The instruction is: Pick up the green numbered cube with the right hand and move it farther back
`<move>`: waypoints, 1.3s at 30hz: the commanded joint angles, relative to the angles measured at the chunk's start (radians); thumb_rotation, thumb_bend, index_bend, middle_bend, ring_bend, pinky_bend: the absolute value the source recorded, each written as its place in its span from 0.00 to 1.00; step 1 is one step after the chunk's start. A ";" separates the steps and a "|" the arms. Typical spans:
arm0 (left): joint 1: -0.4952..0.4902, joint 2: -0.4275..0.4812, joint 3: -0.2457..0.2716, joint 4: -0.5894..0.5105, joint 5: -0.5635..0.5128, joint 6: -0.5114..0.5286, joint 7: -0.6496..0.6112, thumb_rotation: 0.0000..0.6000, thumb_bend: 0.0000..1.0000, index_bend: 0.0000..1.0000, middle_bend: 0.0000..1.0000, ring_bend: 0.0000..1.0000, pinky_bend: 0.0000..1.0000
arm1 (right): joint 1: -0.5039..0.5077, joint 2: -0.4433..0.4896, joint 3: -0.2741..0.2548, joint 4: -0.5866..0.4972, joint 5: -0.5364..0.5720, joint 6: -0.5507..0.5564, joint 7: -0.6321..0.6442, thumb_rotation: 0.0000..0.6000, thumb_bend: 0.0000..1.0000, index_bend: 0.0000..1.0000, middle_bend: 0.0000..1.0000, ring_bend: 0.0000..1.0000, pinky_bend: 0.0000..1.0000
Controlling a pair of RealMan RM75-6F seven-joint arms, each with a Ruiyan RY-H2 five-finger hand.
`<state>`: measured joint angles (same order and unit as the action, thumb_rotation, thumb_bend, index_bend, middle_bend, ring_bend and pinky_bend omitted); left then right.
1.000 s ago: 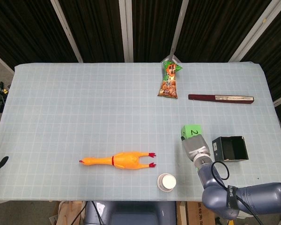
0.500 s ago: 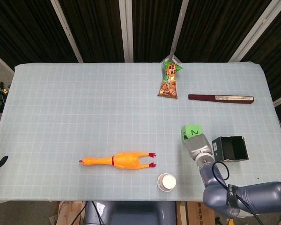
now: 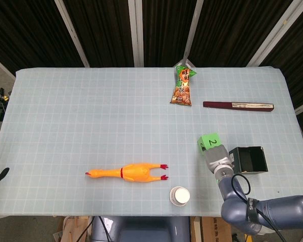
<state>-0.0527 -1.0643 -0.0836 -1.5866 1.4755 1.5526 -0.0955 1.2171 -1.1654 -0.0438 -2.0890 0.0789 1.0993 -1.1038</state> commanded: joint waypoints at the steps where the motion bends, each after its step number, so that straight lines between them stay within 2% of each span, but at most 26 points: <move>1: 0.000 0.000 0.000 0.000 0.000 0.000 0.001 1.00 0.27 0.00 0.00 0.00 0.01 | 0.003 0.002 -0.005 -0.001 0.004 -0.003 -0.001 1.00 0.82 0.11 0.83 0.83 0.74; 39: 0.001 -0.006 0.002 -0.006 0.000 0.001 0.023 1.00 0.27 0.00 0.00 0.00 0.01 | 0.017 0.079 -0.086 0.002 0.058 -0.055 0.015 1.00 0.82 0.11 0.83 0.83 0.74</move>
<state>-0.0521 -1.0708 -0.0821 -1.5923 1.4758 1.5540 -0.0723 1.2338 -1.0870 -0.1296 -2.0870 0.1369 1.0453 -1.0890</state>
